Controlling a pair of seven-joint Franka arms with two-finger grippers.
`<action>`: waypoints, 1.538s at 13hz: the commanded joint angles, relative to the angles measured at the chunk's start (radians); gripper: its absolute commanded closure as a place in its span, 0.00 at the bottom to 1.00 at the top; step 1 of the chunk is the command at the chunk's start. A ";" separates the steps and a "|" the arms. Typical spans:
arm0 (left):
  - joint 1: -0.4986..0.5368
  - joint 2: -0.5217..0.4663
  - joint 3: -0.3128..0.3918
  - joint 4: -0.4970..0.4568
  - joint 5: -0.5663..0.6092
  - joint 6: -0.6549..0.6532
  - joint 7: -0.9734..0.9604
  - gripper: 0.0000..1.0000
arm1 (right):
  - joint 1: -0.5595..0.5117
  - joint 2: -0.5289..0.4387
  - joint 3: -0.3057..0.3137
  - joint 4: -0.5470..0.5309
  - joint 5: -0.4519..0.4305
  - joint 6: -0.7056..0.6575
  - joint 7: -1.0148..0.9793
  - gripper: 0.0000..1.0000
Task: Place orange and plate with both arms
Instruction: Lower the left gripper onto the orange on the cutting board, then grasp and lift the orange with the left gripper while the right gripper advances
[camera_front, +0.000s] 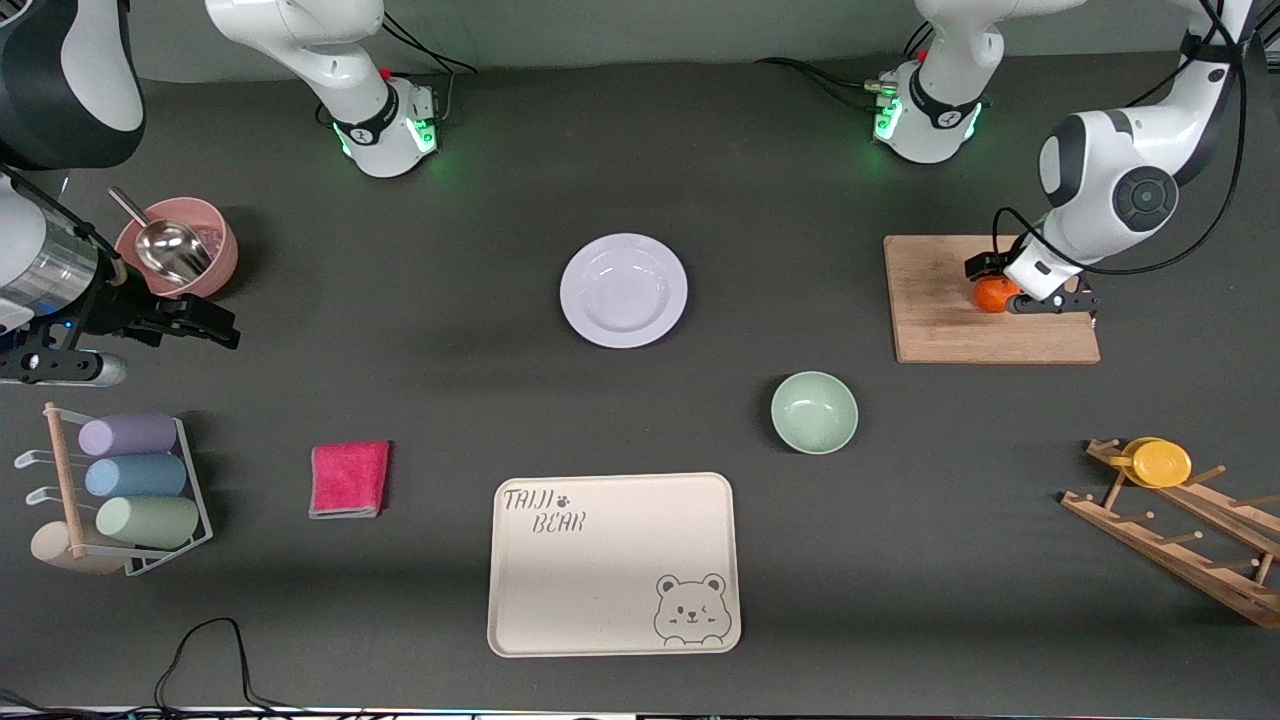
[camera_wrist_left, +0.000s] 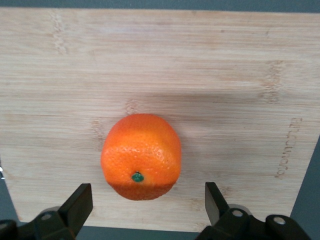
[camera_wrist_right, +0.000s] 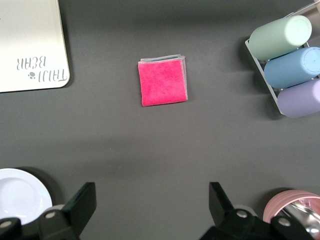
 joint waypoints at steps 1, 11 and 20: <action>0.008 -0.001 0.003 -0.032 0.014 0.055 0.003 0.00 | -0.001 -0.002 0.000 0.001 0.034 -0.006 -0.013 0.00; 0.017 0.004 0.003 -0.081 0.014 0.145 -0.005 1.00 | 0.000 -0.007 -0.002 -0.054 0.089 0.011 -0.008 0.00; 0.017 -0.022 0.006 -0.055 0.014 0.088 -0.003 1.00 | 0.007 -0.034 -0.005 -0.176 0.192 0.040 0.001 0.00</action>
